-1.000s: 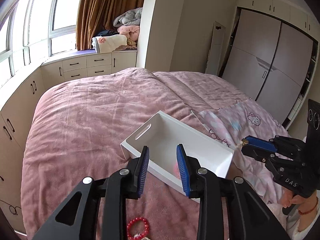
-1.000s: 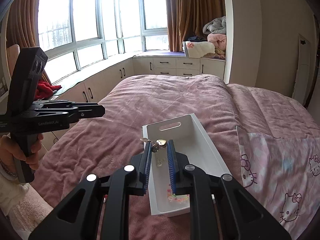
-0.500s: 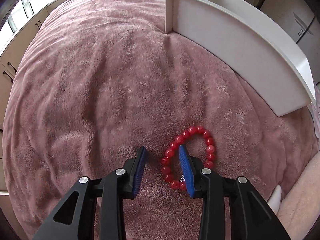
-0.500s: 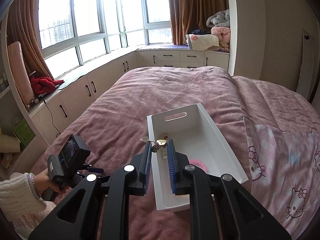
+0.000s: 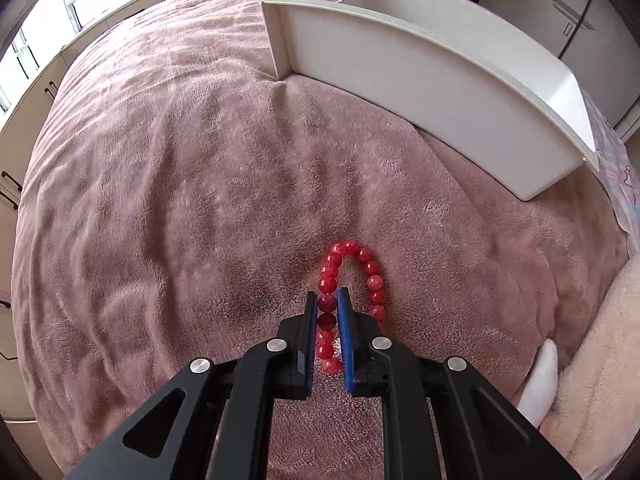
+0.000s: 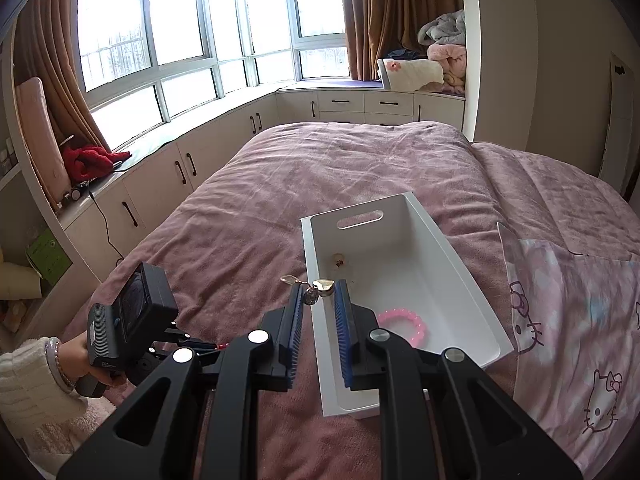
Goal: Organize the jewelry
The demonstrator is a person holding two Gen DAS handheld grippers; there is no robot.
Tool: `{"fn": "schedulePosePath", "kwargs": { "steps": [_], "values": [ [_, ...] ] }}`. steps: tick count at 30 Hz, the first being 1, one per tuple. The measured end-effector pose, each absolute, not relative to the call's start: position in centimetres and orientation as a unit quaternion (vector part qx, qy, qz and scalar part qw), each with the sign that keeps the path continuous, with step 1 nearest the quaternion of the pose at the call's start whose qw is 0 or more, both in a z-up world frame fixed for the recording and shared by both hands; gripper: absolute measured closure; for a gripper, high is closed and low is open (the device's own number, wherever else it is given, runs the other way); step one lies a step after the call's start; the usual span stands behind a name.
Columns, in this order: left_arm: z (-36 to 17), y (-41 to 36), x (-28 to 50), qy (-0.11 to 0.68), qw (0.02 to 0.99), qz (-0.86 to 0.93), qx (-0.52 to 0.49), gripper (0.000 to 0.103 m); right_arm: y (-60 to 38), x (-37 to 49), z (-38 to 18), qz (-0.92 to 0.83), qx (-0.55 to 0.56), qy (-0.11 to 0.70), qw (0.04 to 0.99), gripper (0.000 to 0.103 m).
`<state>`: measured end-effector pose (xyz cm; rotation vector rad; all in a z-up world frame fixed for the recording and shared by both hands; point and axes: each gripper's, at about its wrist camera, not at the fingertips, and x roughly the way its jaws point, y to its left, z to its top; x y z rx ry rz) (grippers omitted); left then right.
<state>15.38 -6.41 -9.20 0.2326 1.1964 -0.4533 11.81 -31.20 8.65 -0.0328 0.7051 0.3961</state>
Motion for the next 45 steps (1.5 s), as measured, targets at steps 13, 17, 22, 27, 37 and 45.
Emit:
{"fn": "schedulePosePath", "kwargs": {
  "steps": [13,17,22,27,37,45],
  "values": [
    [5.8,-10.5,14.9,0.448,0.844,-0.29,0.056,0.088,-32.6,11.9,9.5,0.188,-0.008,0.329,0.925,0.086],
    [10.1,-13.1,15.7,0.411,0.851,-0.322,0.062,0.088,-33.2,12.2,9.8,0.186,-0.006,0.324,0.928,0.086],
    [12.3,-17.2,18.5,0.397,0.852,-0.332,0.081,0.088,-34.2,12.6,9.7,0.181,0.001,0.322,0.929,0.086],
    [11.6,-20.7,21.9,0.404,0.853,-0.317,0.093,0.088,-36.0,13.7,8.4,0.165,0.032,0.332,0.928,0.086],
    [3.4,-22.1,28.2,0.483,0.834,-0.262,0.061,0.088,-38.6,17.1,3.0,0.125,0.11,0.361,0.918,0.086],
    [-0.5,-22.4,30.2,0.502,0.828,-0.233,0.086,0.087,-37.9,18.1,-0.5,0.127,0.084,0.376,0.914,0.084]
  ]
}}
